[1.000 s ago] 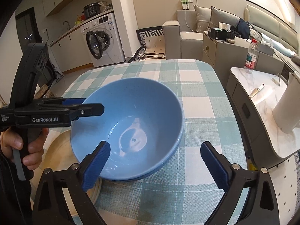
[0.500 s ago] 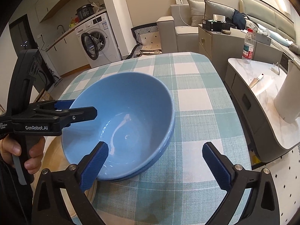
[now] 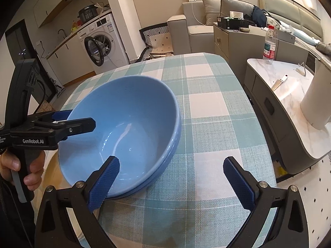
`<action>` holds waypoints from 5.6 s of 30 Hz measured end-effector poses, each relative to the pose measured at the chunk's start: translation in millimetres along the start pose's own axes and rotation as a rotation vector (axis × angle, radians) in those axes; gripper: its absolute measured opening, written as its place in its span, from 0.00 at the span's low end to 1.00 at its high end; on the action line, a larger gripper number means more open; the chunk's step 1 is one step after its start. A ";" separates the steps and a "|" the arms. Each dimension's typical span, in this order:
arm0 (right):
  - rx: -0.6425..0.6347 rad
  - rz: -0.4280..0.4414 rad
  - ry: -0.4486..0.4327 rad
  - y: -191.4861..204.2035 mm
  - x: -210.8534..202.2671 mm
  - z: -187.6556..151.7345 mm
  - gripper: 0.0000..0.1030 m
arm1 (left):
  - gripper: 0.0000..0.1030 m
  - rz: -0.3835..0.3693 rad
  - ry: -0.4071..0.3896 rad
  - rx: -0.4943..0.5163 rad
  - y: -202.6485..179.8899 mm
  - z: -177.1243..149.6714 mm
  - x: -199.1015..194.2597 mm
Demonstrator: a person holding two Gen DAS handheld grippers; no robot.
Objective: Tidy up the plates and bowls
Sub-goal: 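Open both tools to release the stacked bowl rim, then close both tools again on the rim of the bowl stack, then lift the gripped blue bowl stack and carry it over the cream plates, then lower the blue bowl stack onto the cream plate stack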
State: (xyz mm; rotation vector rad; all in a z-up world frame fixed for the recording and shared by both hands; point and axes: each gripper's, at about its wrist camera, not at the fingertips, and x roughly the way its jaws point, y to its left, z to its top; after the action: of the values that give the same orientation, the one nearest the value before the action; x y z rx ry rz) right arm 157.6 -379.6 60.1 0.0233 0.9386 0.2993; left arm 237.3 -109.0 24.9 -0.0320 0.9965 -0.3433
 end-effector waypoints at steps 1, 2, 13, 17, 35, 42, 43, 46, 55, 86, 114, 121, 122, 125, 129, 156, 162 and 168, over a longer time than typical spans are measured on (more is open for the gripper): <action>0.003 -0.001 0.000 -1.1 0.1 0.0 0.99 | 0.97 0.000 0.002 -0.003 1.8 0.0 0.3; 0.009 0.001 0.000 -2.1 0.6 -0.1 0.99 | 0.97 0.000 0.005 -0.002 3.2 -0.1 0.6; 0.073 0.070 0.020 -9.5 7.3 -2.5 0.99 | 0.94 -0.009 0.028 -0.004 7.2 0.7 10.4; 0.084 0.089 0.020 -9.8 10.7 -2.6 0.91 | 0.77 -0.044 0.028 0.003 4.9 1.2 13.1; 0.040 0.140 0.008 8.2 10.7 3.5 0.52 | 0.37 -0.066 0.024 0.081 -17.6 -0.9 13.1; 0.036 0.125 0.003 9.0 6.6 2.4 0.52 | 0.37 -0.064 0.014 0.090 -19.9 -2.0 10.3; 0.037 0.124 0.004 8.8 6.1 2.2 0.52 | 0.37 -0.063 0.014 0.090 -20.2 -2.1 10.2; 0.044 0.130 0.002 7.9 4.4 1.1 0.52 | 0.37 -0.058 0.014 0.088 -20.5 -2.2 10.5; 0.048 0.127 -0.001 8.7 1.2 -0.4 0.52 | 0.37 -0.057 0.013 0.080 -21.5 -2.3 9.8; 0.019 0.122 -0.049 17.5 -25.9 -2.7 0.52 | 0.37 -0.056 -0.042 0.078 -25.5 -3.3 -19.2; -0.020 0.117 -0.077 36.5 -49.5 -4.3 0.52 | 0.37 -0.070 -0.091 0.053 -22.9 -12.5 -48.8; -0.035 0.122 -0.082 41.1 -54.2 -4.1 0.52 | 0.37 -0.064 -0.103 0.045 -19.7 -14.9 -55.4; -0.038 0.124 -0.083 42.3 -54.9 -4.1 0.52 | 0.37 -0.063 -0.107 0.043 -18.7 -16.3 -57.5; -0.049 0.131 -0.086 47.2 -56.7 -3.6 0.52 | 0.37 -0.056 -0.114 0.038 -15.9 -19.2 -62.3; -0.066 0.138 -0.090 54.4 -59.0 -4.2 0.52 | 0.37 -0.050 -0.127 0.028 -11.8 -23.6 -69.8; -0.158 0.224 -0.074 107.3 -59.7 -13.7 0.52 | 0.37 0.025 -0.179 -0.057 22.2 -62.5 -109.7; -0.176 0.243 -0.063 118.7 -56.1 -14.8 0.52 | 0.37 0.040 -0.183 -0.079 33.1 -69.6 -114.8; -0.193 0.260 -0.043 129.2 -50.4 -17.0 0.52 | 0.37 0.056 -0.179 -0.097 42.0 -77.7 -119.1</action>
State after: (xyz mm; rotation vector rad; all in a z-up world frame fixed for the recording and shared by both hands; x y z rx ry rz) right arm 84.8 -270.9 109.1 -0.0251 0.8610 0.6266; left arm 125.5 -23.8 71.9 -0.1205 0.8341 -0.2361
